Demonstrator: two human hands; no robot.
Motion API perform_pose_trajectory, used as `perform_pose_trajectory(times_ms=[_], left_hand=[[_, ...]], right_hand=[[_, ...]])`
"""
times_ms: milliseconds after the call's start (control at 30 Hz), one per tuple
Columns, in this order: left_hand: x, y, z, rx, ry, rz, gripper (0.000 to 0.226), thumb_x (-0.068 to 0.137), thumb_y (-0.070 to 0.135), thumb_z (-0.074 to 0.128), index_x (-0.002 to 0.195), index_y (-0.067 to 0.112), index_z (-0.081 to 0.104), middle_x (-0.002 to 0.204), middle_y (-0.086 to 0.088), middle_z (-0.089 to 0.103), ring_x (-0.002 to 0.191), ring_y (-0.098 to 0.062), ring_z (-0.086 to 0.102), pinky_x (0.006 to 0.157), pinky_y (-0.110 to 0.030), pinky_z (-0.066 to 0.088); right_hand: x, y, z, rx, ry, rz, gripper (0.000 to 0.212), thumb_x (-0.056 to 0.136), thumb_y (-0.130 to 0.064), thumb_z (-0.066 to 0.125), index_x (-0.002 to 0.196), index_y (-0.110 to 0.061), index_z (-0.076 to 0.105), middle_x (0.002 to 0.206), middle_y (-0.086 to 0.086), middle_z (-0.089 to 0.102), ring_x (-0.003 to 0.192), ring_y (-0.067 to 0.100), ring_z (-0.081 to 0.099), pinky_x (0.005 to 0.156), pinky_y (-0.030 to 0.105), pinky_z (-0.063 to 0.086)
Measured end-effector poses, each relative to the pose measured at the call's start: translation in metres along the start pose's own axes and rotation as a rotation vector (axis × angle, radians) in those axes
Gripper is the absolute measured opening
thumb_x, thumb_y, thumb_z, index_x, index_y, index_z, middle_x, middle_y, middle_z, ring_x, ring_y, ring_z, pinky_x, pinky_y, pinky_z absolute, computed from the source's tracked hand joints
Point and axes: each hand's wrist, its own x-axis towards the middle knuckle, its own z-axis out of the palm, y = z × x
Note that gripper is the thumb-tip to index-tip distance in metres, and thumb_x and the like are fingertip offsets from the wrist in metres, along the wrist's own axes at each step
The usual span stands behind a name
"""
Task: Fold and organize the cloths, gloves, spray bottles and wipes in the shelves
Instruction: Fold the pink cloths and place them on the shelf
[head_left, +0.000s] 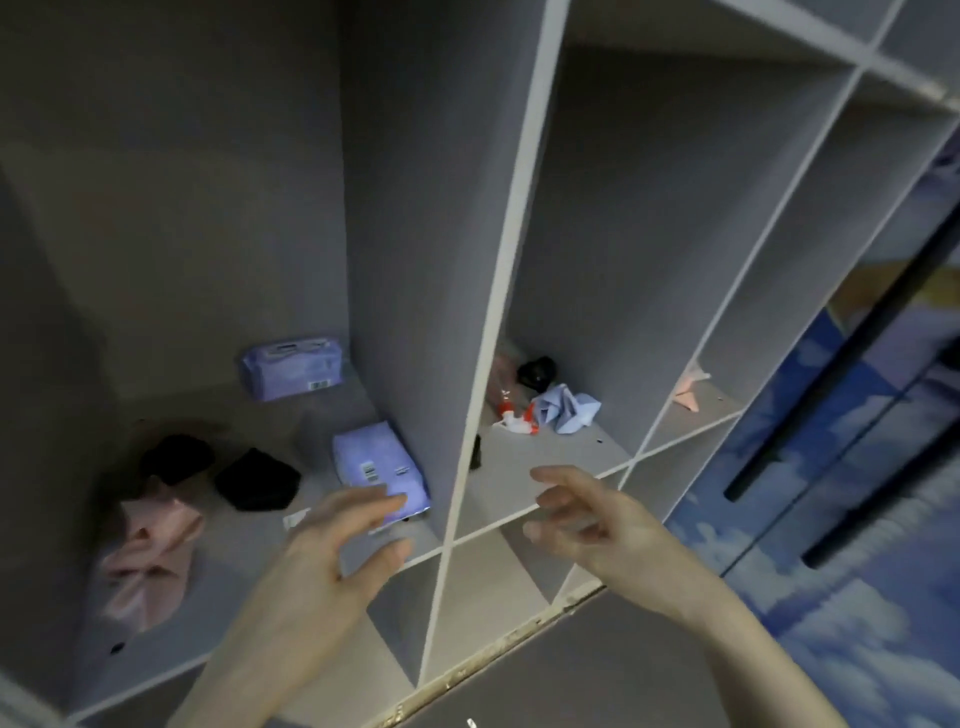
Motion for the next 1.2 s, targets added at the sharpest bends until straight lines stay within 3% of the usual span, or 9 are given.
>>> perform_pose_trajectory(times_ms=[133, 200, 333, 467, 667, 800, 867, 967, 1200], left_hand=[[0.043, 0.015, 0.055, 0.065, -0.117, 0.045, 0.038, 0.059, 0.075, 0.046, 0.096, 0.076, 0.048, 0.119, 0.038, 0.05, 0.114, 0.016, 0.046, 0.094, -0.017, 0.042], [0.066, 0.025, 0.076, 0.056, -0.153, 0.048, 0.038, 0.059, 0.075, 0.045, 0.095, 0.067, 0.054, 0.121, 0.037, 0.048, 0.115, 0.016, 0.045, 0.095, -0.017, 0.041], [0.113, 0.036, 0.122, 0.119, -0.251, 0.072, 0.05, 0.075, 0.064, 0.056, 0.122, 0.047, 0.055, 0.131, 0.029, 0.043, 0.121, 0.01, 0.044, 0.098, -0.018, 0.041], [0.158, 0.022, 0.176, 0.222, -0.296, 0.031, 0.053, 0.088, 0.041, 0.062, 0.139, 0.035, 0.046, 0.148, 0.012, 0.036, 0.135, -0.003, 0.036, 0.106, -0.019, 0.031], [0.21, -0.031, 0.254, 0.46, -0.503, -0.154, 0.078, 0.087, 0.063, 0.048, 0.152, 0.037, 0.013, 0.162, 0.002, 0.005, 0.148, -0.019, 0.009, 0.117, -0.038, 0.02], [0.23, -0.08, 0.292, 0.693, -0.598, -0.242, 0.101, 0.068, 0.092, 0.007, 0.152, 0.035, 0.001, 0.162, -0.003, -0.011, 0.148, -0.028, -0.013, 0.116, -0.06, 0.0], [0.235, -0.093, 0.304, 0.753, -0.596, -0.297, 0.088, 0.082, 0.081, 0.02, 0.152, 0.035, -0.006, 0.159, -0.003, -0.023, 0.145, -0.03, -0.022, 0.111, -0.062, -0.013], [0.239, -0.102, 0.318, 0.68, -0.534, -0.422, 0.085, 0.087, 0.073, 0.031, 0.151, 0.035, -0.01, 0.155, -0.002, -0.031, 0.143, -0.027, -0.029, 0.112, -0.063, -0.012], [0.244, -0.122, 0.336, 0.702, -0.48, -0.544, 0.082, 0.086, 0.075, 0.029, 0.142, 0.047, -0.023, 0.139, 0.008, -0.048, 0.138, -0.022, -0.038, 0.102, -0.068, -0.024]], right_hand=[[0.026, 0.03, -0.04, -0.048, 0.025, 0.017, 0.048, 0.085, -0.045, 0.066, 0.129, -0.042, 0.048, 0.114, -0.014, 0.057, 0.102, 0.001, 0.059, 0.092, 0.025, 0.049], [0.043, 0.041, -0.059, -0.058, 0.033, 0.028, 0.048, 0.086, -0.044, 0.065, 0.13, -0.043, 0.047, 0.115, -0.014, 0.056, 0.103, 0.003, 0.058, 0.092, 0.025, 0.049], [0.079, 0.065, -0.087, -0.074, 0.04, 0.046, 0.046, 0.088, -0.039, 0.064, 0.13, -0.043, 0.047, 0.115, -0.013, 0.056, 0.103, 0.002, 0.057, 0.086, 0.016, 0.046], [0.123, 0.105, -0.091, 0.026, 0.004, 0.077, 0.048, 0.086, -0.032, 0.068, 0.127, -0.045, 0.048, 0.12, -0.006, 0.056, 0.109, 0.008, 0.055, 0.095, 0.025, 0.045], [0.189, 0.165, -0.082, -0.224, -0.261, 0.083, 0.085, 0.083, -0.044, 0.067, 0.147, -0.05, 0.01, 0.157, -0.006, 0.019, 0.145, 0.016, 0.009, 0.115, 0.034, 0.017], [0.226, 0.205, -0.072, -0.449, -0.431, 0.049, 0.092, 0.084, -0.05, 0.064, 0.148, -0.049, -0.002, 0.161, -0.005, 0.003, 0.147, 0.021, 0.0, 0.117, 0.044, 0.013], [0.242, 0.225, -0.068, -0.491, -0.503, 0.02, 0.091, 0.086, -0.049, 0.063, 0.149, -0.046, -0.003, 0.162, -0.002, 0.0, 0.148, 0.023, -0.001, 0.117, 0.045, 0.014], [0.267, 0.251, -0.062, -0.568, -0.553, -0.098, 0.088, 0.089, -0.044, 0.061, 0.151, -0.039, -0.002, 0.162, 0.0, -0.003, 0.148, 0.024, -0.001, 0.115, 0.043, 0.016], [0.349, 0.285, -0.032, -0.717, -0.343, -0.415, 0.082, 0.088, -0.038, 0.059, 0.153, -0.028, 0.009, 0.158, 0.005, 0.011, 0.145, 0.029, 0.009, 0.115, 0.04, 0.017]])
